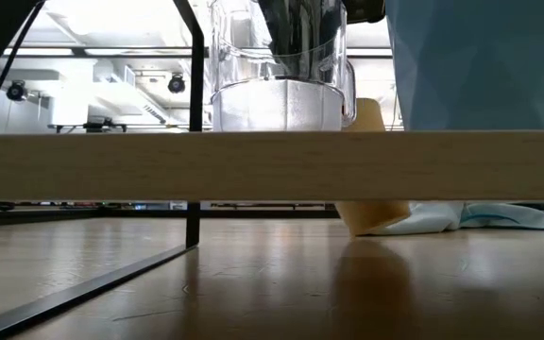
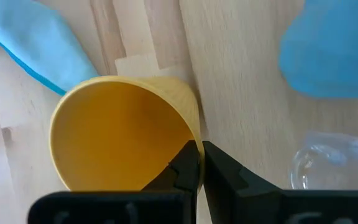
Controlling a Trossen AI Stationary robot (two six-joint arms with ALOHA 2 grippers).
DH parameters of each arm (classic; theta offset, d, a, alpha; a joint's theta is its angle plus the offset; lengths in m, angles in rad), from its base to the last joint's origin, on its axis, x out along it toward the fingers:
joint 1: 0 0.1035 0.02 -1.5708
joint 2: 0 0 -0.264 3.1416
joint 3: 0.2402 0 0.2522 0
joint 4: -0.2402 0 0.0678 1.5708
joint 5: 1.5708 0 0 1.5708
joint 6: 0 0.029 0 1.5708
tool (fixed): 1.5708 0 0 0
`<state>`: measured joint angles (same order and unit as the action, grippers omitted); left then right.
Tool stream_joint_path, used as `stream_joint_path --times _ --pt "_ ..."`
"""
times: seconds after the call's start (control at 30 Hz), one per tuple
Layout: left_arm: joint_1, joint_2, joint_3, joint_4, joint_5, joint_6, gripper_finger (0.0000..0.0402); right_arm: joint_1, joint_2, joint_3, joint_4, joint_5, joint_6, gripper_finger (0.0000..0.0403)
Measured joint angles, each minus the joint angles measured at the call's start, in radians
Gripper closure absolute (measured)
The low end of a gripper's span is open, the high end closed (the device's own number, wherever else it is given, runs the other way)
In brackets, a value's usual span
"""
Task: Stack small to large cups/mugs on shelf
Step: Put the yellow cup on the shelf
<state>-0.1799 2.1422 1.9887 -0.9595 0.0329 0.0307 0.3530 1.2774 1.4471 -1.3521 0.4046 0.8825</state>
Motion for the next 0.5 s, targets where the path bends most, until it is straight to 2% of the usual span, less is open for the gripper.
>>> stream_joint_path --times 0.5 --pt "0.0 -0.002 -0.062 0.066 -0.005 -0.027 0.0391 0.0 0.0 0.0 0.0 0.0 0.0 0.0339"
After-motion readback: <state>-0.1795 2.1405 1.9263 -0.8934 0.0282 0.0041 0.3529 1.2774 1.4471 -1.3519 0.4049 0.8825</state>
